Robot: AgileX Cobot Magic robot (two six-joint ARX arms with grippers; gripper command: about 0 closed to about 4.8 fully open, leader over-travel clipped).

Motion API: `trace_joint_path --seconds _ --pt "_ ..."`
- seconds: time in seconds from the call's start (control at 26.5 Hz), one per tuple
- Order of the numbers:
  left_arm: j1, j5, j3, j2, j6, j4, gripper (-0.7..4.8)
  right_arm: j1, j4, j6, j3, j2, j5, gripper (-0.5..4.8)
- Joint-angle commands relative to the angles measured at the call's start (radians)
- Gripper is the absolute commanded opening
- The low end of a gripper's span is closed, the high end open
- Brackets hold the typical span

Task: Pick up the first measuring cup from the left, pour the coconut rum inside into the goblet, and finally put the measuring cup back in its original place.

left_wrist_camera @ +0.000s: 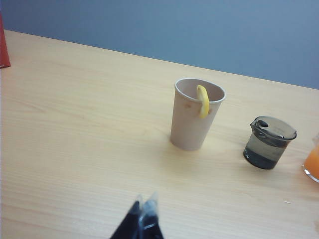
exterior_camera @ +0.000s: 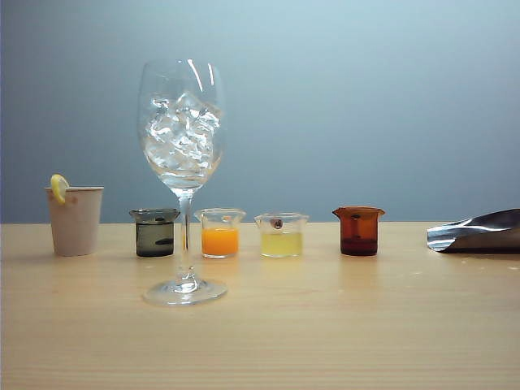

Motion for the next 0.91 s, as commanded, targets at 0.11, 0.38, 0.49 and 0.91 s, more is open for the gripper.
trace_joint_path --seconds 0.11,0.38,0.49,0.91 --pt "0.0 0.005 0.002 0.0 -0.003 0.011 -0.06 0.0 -0.005 0.004 -0.002 0.002 0.002 -0.09" --pt "0.0 0.004 0.024 0.0 -0.007 0.014 -0.06 0.001 -0.008 0.005 0.042 0.002 0.001 -0.09" --pt "0.0 0.004 0.059 0.0 -0.006 0.013 -0.06 0.0 -0.019 0.005 0.113 0.002 0.002 -0.09" --pt "0.0 0.005 0.249 0.058 -0.006 -0.103 -0.06 0.0 -0.102 0.003 0.396 0.194 -0.047 -0.09"
